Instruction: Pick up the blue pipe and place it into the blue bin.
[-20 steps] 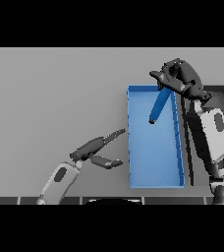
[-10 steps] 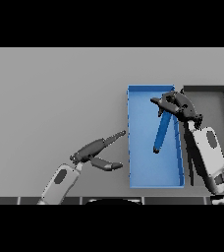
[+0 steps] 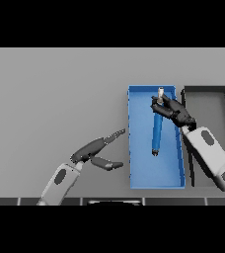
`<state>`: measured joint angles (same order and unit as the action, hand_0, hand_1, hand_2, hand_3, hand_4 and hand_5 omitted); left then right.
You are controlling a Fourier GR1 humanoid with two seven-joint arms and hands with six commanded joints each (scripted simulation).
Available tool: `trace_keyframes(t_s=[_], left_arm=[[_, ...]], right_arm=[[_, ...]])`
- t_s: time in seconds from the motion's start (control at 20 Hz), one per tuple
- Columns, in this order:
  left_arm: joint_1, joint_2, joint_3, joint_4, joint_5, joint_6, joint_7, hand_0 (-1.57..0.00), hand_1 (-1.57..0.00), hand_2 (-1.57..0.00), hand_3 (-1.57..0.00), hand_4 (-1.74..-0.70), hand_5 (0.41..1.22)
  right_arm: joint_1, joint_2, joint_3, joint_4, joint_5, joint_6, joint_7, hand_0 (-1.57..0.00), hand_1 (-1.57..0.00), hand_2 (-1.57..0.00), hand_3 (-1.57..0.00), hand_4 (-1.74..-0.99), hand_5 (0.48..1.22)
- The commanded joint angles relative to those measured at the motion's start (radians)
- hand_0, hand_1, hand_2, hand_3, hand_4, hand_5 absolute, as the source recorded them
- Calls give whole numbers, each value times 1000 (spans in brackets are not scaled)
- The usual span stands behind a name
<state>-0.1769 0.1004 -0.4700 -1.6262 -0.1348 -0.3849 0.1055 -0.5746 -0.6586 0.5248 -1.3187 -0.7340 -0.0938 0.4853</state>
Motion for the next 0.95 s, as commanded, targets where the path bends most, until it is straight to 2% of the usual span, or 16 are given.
trace_keyframes(t_s=[0.0, 0.05, 0.1, 0.15, 0.4, 0.5, 0.65, 0.85, 0.9], left_arm=[[-1, -1, -1, -1, 4, -4, -1, 1, 1, 1, 1, -895, 453], [1, 2, 0, -2, 5, -4, 4, 1, 1, 1, 1, -896, 451], [9, 3, -5, -4, 3, -5, -2, 1, 1, 1, 1, -897, 450], [6, 7, -2, -3, 4, -8, 1, 1, 1, 1, 1, -899, 450], [16, -4, -11, 2, -4, 0, -2, 1, 1, 1, 1, -914, 459], [14, -4, -9, 7, -2, -2, -6, 1, 1, 1, 1, -915, 462], [14, -10, -11, 14, -4, 0, -4, 1, 1, 1, 1, -922, 466], [-25, -28, 5, 65, -5, 6, 6, 1, 1, 1, 1, -920, 469], [-37, -36, 9, 88, -6, 7, 3, 1, 1, 1, 1, -920, 468]], right_arm=[[-12, -18, 44, 3, 12, 4, -8, -218, -195, -186, -150, -1165, 924], [-22, -37, 83, 13, 22, 8, -54, -174, -156, -149, -120, -1149, 887], [-24, -47, 114, 12, 9, 26, 75, -139, -124, -119, -95, -1131, 857], [-26, -40, 130, 25, 16, 27, 125, -111, -99, -95, -76, -1125, 821], [-26, -42, 160, 47, 23, 3, 124, -36, -32, -30, -24, -1122, 705], [-24, -39, 152, 55, 17, 5, 109, -23, -20, -19, -15, -1119, 695], [-35, -51, 151, 55, 14, 13, 123, -11, -10, -9, -7, -1132, 675], [-34, -44, 150, 70, 7, 39, 108, -9, -8, -7, -6, -1129, 678], [-26, -41, 149, 79, 8, 43, 85, -9, -8, -7, -6, -1129, 677]])
